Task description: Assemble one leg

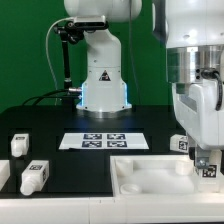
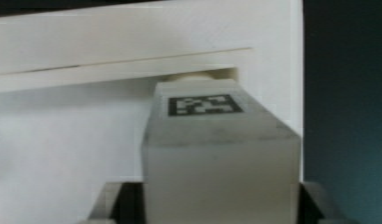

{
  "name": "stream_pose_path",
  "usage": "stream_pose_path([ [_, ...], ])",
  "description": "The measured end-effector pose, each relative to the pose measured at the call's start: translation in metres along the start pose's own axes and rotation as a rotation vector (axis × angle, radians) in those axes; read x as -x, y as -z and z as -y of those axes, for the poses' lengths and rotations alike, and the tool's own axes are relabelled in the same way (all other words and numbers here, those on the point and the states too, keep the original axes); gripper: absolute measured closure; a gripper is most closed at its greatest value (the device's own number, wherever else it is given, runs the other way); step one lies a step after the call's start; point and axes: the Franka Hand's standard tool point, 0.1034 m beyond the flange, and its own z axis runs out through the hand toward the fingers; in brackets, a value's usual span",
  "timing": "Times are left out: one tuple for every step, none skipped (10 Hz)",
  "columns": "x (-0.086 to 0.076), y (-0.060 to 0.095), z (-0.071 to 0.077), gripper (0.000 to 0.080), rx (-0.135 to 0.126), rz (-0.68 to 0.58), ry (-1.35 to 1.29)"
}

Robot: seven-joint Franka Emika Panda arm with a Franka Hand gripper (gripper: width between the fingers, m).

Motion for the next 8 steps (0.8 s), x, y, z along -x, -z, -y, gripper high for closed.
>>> stream_pose_path([
  [0.0004,-0.0007,-0.0016,0.0502,0.010,-0.003,0.111],
  [0.0020,-0.0005,-0.0030,0.0502,0.026,0.003,0.317],
  [0.0004,-0.0003,-0.0023,0.0265,0.026,0.009,0.497],
  [-0.0007,0.0003,-0.0023,0.0174,0.034,0.015,0.619],
  [-0.0016,0.0003,-0.0019,0.0174,0.034,0.011,0.676],
  [-0.0022,0.0003,-0.0018,0.0155,0.034,0.012,0.756],
  [-0.0025,0.0003,-0.0017,0.0155,0.034,0.013,0.831],
  [0.0008,0.0008,-0.0028,0.0151,0.049,0.000,0.958],
])
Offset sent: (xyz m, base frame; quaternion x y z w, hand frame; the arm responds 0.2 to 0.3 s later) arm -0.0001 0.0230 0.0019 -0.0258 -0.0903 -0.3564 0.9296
